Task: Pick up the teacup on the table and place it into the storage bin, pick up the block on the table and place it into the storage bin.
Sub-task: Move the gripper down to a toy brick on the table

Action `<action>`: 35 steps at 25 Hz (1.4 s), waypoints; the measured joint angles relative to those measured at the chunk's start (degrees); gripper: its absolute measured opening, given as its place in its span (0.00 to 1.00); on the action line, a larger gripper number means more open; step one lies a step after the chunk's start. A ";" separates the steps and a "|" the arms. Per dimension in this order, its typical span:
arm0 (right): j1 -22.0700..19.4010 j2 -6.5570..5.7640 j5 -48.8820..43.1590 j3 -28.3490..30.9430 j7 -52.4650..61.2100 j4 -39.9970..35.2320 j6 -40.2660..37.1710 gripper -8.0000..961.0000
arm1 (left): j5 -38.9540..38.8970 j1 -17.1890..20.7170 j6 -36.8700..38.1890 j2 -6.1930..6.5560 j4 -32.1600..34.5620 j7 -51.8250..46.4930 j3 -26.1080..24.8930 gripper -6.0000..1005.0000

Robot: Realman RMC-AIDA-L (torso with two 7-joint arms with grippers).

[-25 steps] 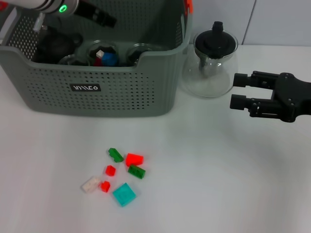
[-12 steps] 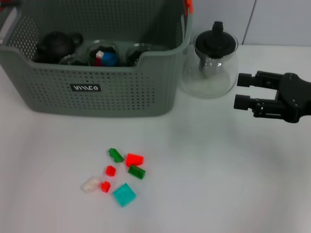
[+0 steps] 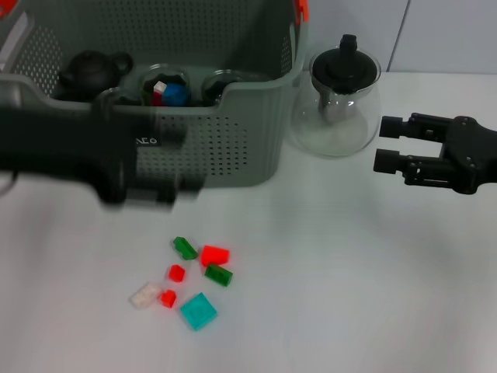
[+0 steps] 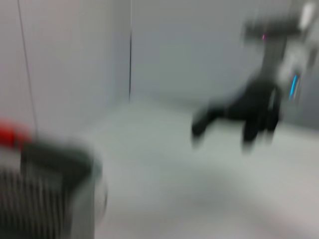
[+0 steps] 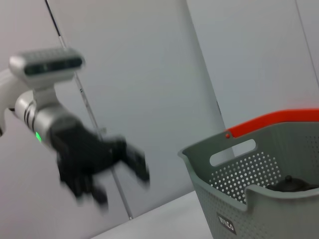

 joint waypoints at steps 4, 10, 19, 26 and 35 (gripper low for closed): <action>0.07 -0.05 0.14 0.00 0.15 0.06 0.03 0.83 | 14.44 0.01 -0.40 -0.66 0.83 -3.84 6.81 0.67; -0.27 0.00 0.27 0.08 0.27 0.15 0.68 0.83 | 28.80 -2.27 -4.42 -0.63 -4.32 -12.13 14.83 0.67; -0.32 0.04 0.30 0.09 0.62 0.17 0.73 0.83 | 38.62 -4.01 -13.85 -0.78 -13.59 -25.25 28.35 0.67; -0.32 0.01 0.30 0.09 0.69 0.16 0.72 0.83 | 38.96 -4.36 -17.10 -0.78 -17.59 -26.80 31.22 0.67; -0.25 0.08 0.30 0.09 0.71 0.17 0.61 0.83 | 40.22 -4.22 -19.98 -0.78 -18.94 -27.02 33.28 0.64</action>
